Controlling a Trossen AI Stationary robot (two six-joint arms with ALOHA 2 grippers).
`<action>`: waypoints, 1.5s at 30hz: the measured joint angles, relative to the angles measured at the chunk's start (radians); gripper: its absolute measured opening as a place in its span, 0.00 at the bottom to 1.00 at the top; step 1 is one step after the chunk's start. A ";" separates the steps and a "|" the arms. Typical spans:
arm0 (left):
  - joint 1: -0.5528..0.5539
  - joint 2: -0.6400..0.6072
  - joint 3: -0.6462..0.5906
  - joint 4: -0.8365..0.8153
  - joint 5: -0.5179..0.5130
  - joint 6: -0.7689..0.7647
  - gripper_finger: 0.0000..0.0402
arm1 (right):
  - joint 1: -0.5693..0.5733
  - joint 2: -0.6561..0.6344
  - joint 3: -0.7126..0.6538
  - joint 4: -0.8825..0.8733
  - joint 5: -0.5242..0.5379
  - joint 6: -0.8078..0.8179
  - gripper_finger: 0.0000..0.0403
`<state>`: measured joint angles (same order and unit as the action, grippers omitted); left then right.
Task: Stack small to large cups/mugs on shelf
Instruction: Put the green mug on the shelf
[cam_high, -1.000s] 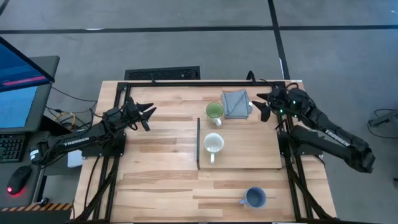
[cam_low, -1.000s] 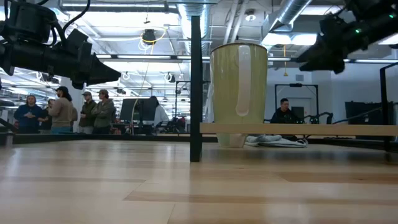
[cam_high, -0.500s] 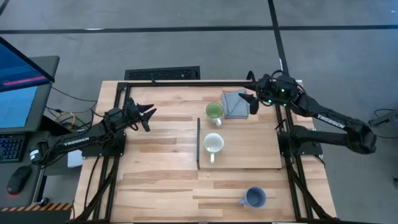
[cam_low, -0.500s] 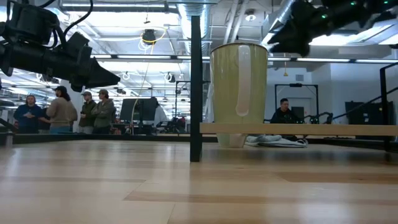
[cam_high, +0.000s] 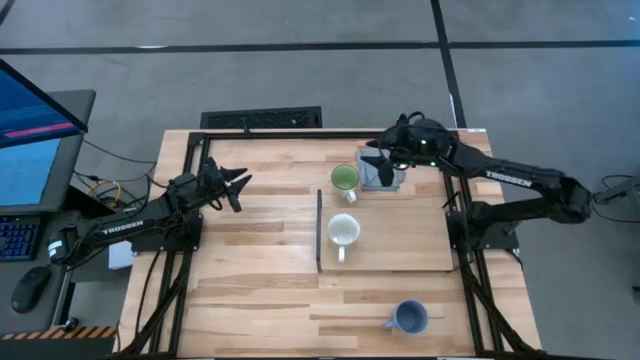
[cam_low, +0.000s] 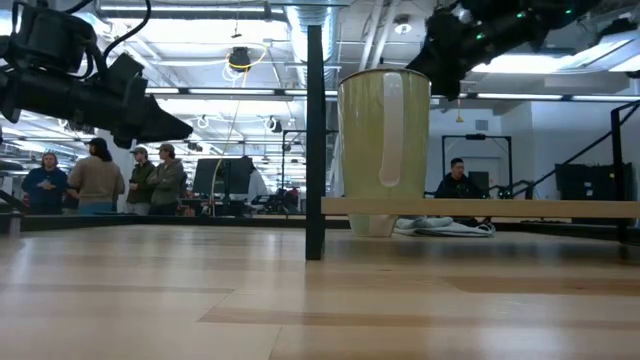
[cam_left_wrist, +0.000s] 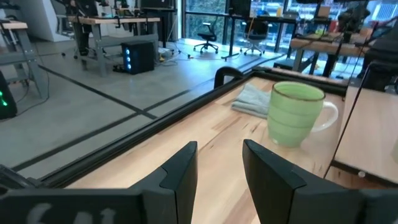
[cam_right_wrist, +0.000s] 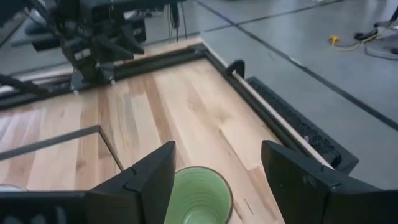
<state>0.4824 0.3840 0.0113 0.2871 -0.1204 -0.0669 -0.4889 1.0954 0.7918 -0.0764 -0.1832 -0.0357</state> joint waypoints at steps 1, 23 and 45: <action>0.000 0.000 0.000 -0.004 0.000 0.011 0.30 | 0.004 0.019 0.009 -0.001 0.000 -0.008 0.65; 0.000 0.000 0.000 -0.062 0.003 0.021 0.30 | 0.013 0.294 0.108 -0.083 0.001 -0.043 0.65; 0.000 0.000 0.000 -0.059 0.002 -0.005 0.30 | 0.009 0.398 0.107 -0.102 0.110 -0.018 0.65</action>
<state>0.4822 0.3840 0.0109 0.2279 -0.1184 -0.0718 -0.4803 1.4937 0.8989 -0.1784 -0.0734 -0.0535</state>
